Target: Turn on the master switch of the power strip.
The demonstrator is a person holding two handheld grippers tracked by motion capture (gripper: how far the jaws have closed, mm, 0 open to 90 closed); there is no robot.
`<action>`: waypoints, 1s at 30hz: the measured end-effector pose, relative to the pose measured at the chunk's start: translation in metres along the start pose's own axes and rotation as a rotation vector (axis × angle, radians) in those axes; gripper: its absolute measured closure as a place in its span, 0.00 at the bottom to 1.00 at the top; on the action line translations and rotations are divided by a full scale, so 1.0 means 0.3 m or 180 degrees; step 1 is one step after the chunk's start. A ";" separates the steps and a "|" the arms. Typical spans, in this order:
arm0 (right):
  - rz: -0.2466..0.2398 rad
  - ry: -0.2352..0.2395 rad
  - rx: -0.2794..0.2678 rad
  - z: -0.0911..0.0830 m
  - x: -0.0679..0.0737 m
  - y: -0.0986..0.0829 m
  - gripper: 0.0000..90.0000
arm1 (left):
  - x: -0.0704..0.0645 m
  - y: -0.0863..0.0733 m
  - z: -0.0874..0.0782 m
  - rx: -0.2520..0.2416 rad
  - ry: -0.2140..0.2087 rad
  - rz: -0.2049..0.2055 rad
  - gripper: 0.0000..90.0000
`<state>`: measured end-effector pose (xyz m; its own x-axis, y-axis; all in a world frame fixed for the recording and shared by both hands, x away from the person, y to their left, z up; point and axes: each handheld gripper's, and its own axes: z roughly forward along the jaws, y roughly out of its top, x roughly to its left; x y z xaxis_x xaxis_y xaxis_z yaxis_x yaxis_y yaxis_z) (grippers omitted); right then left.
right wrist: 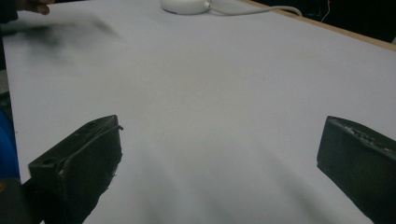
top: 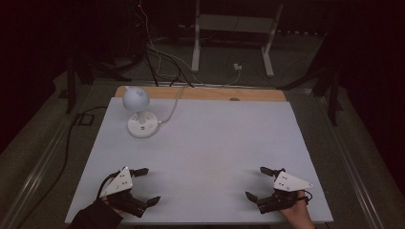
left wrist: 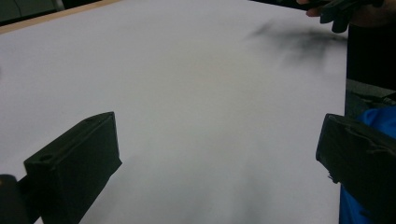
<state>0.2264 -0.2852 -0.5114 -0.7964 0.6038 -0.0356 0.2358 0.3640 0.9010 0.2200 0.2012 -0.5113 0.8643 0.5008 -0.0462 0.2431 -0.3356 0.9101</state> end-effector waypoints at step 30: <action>-0.0053 -0.0014 0.0036 -0.002 0.010 0.021 0.00 | -0.013 0.032 0.020 0.0204 -0.0245 0.0041 0.00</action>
<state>0.2252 -0.2815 -0.5057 -0.7979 0.6005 -0.0524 0.2288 0.3821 0.8954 0.2215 0.1912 -0.5050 0.8982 0.4342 -0.0683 0.2573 -0.3933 0.8827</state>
